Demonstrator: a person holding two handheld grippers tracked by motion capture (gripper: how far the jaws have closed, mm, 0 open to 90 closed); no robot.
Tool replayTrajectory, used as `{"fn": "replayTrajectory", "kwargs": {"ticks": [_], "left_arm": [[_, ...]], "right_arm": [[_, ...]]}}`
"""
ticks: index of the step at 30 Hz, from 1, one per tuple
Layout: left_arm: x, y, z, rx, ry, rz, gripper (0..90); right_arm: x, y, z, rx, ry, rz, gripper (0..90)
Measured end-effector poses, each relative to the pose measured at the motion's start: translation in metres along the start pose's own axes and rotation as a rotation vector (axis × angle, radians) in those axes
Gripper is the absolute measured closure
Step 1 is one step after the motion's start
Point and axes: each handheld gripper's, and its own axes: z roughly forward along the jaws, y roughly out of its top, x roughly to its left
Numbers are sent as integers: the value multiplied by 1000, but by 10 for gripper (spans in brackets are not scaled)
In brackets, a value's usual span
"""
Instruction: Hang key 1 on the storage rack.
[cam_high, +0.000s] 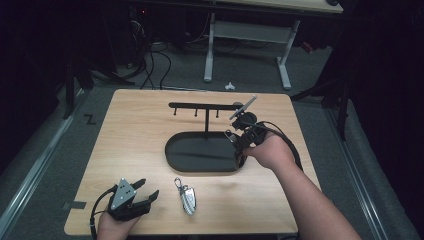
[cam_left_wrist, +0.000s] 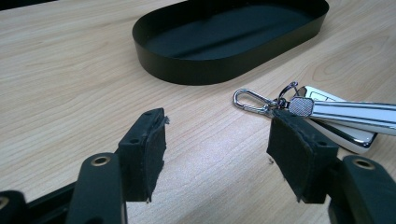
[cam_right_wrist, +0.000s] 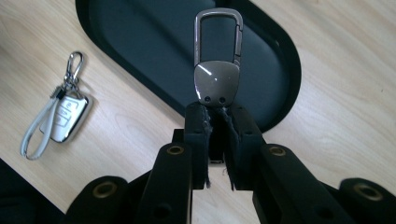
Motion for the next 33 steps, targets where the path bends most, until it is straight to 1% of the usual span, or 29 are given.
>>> {"fn": "replayTrajectory", "kwargs": {"ticks": [1,5,6,9,11,13,16,17,18,19,20,22,24,26,29,30,33], "left_arm": [[0,0,0,3,-1,2,375],[0,0,0,2,-6,-1,375],[0,0,0,-1,-5,-4,375],[0,0,0,5,-9,0,375],[0,0,0,5,-8,1,376],[0,0,0,4,-8,2,376],[1,0,-1,1,-8,-2,377],[1,0,-1,1,-8,-3,377],[1,0,-1,1,-8,-4,377],[1,0,-1,1,-8,-4,378],[1,0,0,-2,-7,-5,378],[1,0,-1,-4,-5,-5,378],[2,0,-1,-2,-5,-2,378],[1,0,-1,-2,-5,0,378],[1,0,-1,-2,-4,1,378],[1,0,-1,-2,-4,1,379],[0,0,-1,-1,-4,4,379]], "right_arm": [[1,3,-1,-4,0,6,805],[3,13,-4,-26,-1,-13,805],[3,16,-5,-25,-1,-8,805],[5,23,-7,-30,-6,-19,805],[6,27,-8,-35,-7,-8,805],[5,32,-9,-47,-17,-18,805],[5,38,-8,-51,-28,-6,805],[4,40,-8,-53,-27,4,805],[3,42,-7,-56,-30,-6,805],[3,44,-6,-60,-31,-3,805],[2,46,-5,-61,-32,9,805],[0,49,-2,-72,-31,14,804],[0,51,1,-70,-28,26,804],[1,53,3,-68,-30,26,804],[0,55,7,-66,-40,22,804],[0,55,7,-63,-44,31,804],[-3,56,12,-56,-61,32,803]]}}
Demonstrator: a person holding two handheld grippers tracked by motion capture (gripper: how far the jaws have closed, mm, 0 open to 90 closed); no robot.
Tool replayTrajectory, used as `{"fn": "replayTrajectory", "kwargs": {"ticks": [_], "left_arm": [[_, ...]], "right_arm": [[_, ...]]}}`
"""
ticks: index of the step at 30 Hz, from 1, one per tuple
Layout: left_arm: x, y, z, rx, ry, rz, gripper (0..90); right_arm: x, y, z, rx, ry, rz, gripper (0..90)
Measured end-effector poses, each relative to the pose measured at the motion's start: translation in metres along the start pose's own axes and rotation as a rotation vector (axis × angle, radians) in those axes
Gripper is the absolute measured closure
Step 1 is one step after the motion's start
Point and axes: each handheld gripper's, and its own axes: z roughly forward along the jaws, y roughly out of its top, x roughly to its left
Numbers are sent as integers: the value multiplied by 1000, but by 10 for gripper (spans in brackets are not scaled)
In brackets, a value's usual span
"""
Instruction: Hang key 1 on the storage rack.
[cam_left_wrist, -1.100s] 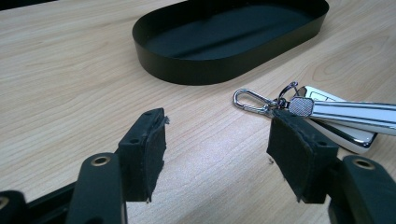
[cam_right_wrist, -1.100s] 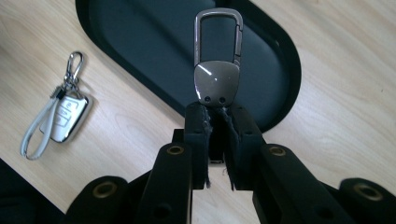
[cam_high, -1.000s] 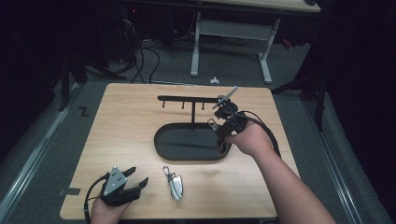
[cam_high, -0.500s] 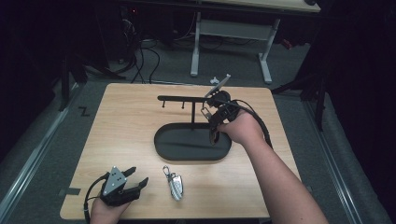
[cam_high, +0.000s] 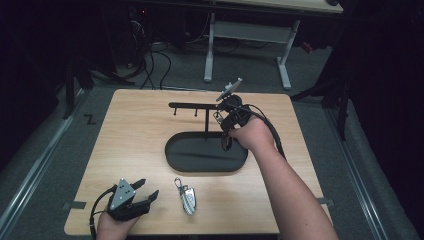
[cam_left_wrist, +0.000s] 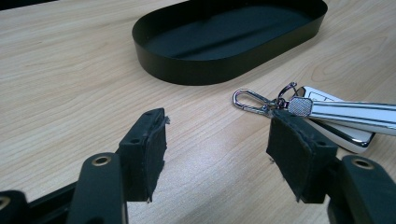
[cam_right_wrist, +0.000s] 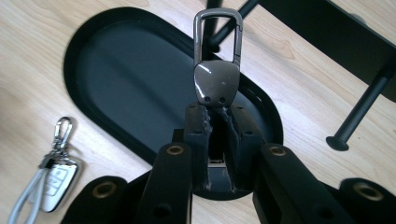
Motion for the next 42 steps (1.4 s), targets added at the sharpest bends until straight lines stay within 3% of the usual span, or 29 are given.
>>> {"fn": "replayTrajectory", "kwargs": {"ticks": [16,22,26,31,37,42], "left_arm": [[-2,0,4,42,-35,1,382],[-4,2,6,52,-37,-7,391],[-6,3,7,68,-46,-16,414],[-14,7,12,100,-58,-4,514],[-30,13,20,150,-72,32,655],[-43,17,31,184,-70,54,730]], "right_arm": [[-4,6,26,-44,-29,53,776],[-6,2,20,-71,-24,62,704],[-5,-12,12,-109,-6,65,652],[-1,-59,6,-211,40,60,572],[5,-134,22,-300,17,30,568],[-1,-196,38,-398,59,108,570]]}}
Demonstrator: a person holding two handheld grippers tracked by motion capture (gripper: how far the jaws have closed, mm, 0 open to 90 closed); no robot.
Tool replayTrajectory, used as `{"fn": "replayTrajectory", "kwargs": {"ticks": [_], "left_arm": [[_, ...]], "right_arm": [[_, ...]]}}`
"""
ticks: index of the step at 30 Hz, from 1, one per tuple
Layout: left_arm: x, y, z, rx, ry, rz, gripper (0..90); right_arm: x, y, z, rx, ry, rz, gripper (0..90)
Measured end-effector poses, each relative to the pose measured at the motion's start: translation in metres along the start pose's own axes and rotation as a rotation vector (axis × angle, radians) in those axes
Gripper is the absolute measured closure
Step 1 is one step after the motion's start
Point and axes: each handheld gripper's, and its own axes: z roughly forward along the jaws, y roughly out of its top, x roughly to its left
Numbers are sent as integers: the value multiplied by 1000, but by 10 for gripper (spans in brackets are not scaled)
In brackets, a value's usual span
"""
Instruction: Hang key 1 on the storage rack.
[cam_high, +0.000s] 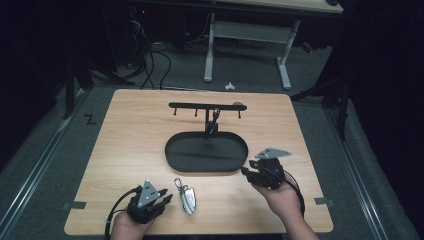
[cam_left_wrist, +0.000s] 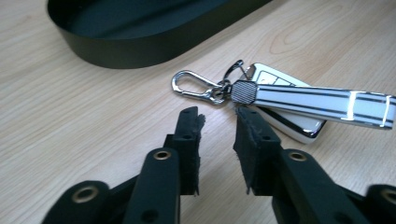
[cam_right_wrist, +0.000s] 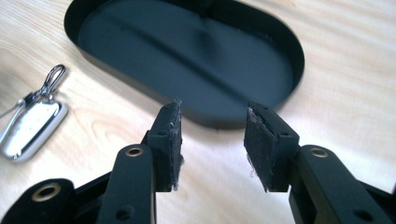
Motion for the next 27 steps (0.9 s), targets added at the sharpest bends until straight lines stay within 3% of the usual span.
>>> {"fn": "replayTrajectory", "kwargs": {"ticks": [6,8,10,13,17,23,24,25,26,27], "left_arm": [[-9,8,16,55,44,31,789],[-10,10,20,59,66,19,789],[-9,13,22,58,74,0,789],[-12,17,28,73,74,11,792],[-16,20,36,81,53,29,796],[-26,28,50,86,2,57,798],[-37,29,57,46,-23,-9,798],[-35,32,57,90,-23,85,798],[-46,33,62,53,-55,3,797],[-46,35,62,71,-58,55,797]], "right_arm": [[-13,-58,-12,-94,-12,49,586],[-13,-75,-20,-161,-33,57,585],[-12,-84,-30,-184,-39,51,580],[-13,-91,-39,-213,-68,26,578],[-20,-98,-37,-197,-47,78,580],[-19,-111,-39,-150,-54,81,576],[-19,-113,-40,-146,-59,79,574],[-19,-115,-42,-142,-66,82,573],[-19,-118,-43,-143,-70,86,571],[-20,-120,-45,-141,-76,94,570]]}}
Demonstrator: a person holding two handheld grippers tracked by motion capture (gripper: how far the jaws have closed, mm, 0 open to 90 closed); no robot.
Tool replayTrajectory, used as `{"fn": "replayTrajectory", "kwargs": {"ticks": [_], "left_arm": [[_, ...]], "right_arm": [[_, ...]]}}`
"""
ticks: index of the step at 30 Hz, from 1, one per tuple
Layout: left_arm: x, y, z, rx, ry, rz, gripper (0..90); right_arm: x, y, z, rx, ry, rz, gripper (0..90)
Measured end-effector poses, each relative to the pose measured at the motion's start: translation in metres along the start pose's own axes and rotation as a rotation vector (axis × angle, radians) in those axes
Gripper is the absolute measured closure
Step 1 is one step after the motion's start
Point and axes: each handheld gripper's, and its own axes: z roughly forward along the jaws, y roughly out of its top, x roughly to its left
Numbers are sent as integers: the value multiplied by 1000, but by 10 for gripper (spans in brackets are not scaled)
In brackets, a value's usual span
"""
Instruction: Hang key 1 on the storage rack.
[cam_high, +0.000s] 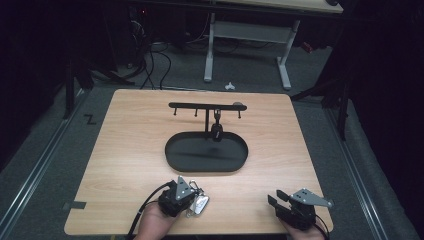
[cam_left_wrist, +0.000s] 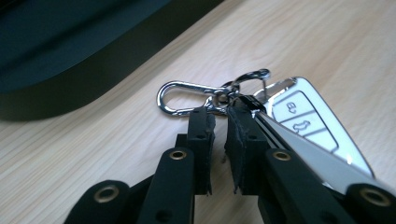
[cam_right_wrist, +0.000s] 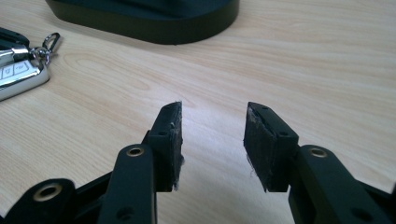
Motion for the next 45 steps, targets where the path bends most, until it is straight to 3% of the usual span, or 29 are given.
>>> {"fn": "replayTrajectory", "kwargs": {"ticks": [2,6,10,16,21,24,26,28,29,32,38,45], "left_arm": [[-4,6,4,13,-10,72,792],[-12,15,10,7,-36,105,765],[-10,12,5,5,-39,104,747],[-5,-8,-14,29,-40,73,750],[-11,-18,-22,27,-38,83,754],[-19,-19,-23,23,-55,97,767],[-27,-16,-20,23,-94,93,769],[-35,-11,-14,18,-125,97,770],[-37,-7,-11,17,-125,136,772],[-48,5,0,10,-161,168,773],[-60,21,17,1,-187,227,771],[-42,11,3,-14,-149,188,749]], "right_arm": [[0,-3,-2,7,-6,12,566],[0,-9,-3,23,-8,36,546],[9,-10,2,33,10,16,532],[21,-1,14,36,59,-23,531],[31,13,29,35,100,-43,531],[36,18,35,32,118,-52,531],[37,17,37,39,120,-60,531],[37,15,35,44,114,-63,531],[35,14,33,46,110,-61,531],[29,7,26,51,93,-34,530],[17,-9,10,60,54,11,528],[16,-6,13,55,63,11,527]]}}
